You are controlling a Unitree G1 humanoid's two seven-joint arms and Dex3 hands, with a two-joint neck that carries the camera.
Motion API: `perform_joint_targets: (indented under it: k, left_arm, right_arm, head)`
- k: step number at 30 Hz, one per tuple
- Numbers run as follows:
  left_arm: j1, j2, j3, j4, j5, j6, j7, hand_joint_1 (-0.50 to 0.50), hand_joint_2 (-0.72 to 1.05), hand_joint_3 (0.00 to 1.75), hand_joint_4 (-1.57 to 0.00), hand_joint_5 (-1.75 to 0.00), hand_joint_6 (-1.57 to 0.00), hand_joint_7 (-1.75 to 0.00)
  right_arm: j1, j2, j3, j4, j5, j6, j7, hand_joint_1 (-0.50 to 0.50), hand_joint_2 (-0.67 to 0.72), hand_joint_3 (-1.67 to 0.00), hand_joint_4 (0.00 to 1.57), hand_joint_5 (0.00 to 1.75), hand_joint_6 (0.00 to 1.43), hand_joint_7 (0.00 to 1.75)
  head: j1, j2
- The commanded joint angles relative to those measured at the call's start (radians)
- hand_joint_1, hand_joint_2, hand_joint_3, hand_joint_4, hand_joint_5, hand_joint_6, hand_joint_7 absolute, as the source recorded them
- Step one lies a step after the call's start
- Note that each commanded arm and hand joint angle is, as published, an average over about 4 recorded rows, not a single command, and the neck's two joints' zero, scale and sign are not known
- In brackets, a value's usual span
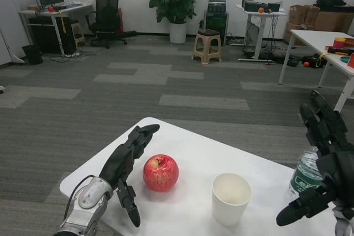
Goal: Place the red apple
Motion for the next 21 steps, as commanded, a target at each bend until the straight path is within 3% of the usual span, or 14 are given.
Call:
perform_joint_targets:
  k: [1,5,15,21]
  left_arm:
    - [-0.006,-0.002,0.022,-0.053,-0.025,-0.014,0.015,-0.50,-0.64,0.00,0.00,-0.08,0.00,-0.56]
    - [-0.002,-0.003,0.035,-0.142,-0.052,-0.006,0.018,-0.50,-0.64,0.00,0.00,0.00,0.00,-0.56]
    - [0.006,0.007,0.037,-0.381,-0.094,0.068,0.017,-0.50,-0.59,0.00,0.00,0.00,0.00,-0.56]
    - [0.008,0.007,0.036,-0.395,-0.094,0.076,0.017,-0.50,-0.55,0.00,0.00,0.00,0.00,-0.51]
  right_arm:
    - [-0.006,0.005,0.002,0.005,0.008,-0.004,-0.001,-0.33,0.41,-0.08,0.00,0.00,0.00,0.14]
    - [-0.007,0.005,0.001,0.006,0.008,-0.004,-0.002,-0.33,0.41,-0.04,0.00,0.00,0.00,0.14]
    - [-0.014,0.003,0.000,0.008,0.008,-0.004,-0.001,-0.33,0.42,-0.08,0.00,0.00,0.00,0.14]
    - [-0.015,0.005,-0.006,0.007,0.008,-0.004,-0.001,-0.33,0.42,-0.08,0.00,0.00,0.00,0.14]
  head:
    - [0.001,0.002]
    - [-0.002,0.004]
    - [-0.037,0.035]
    - [-0.085,0.075]
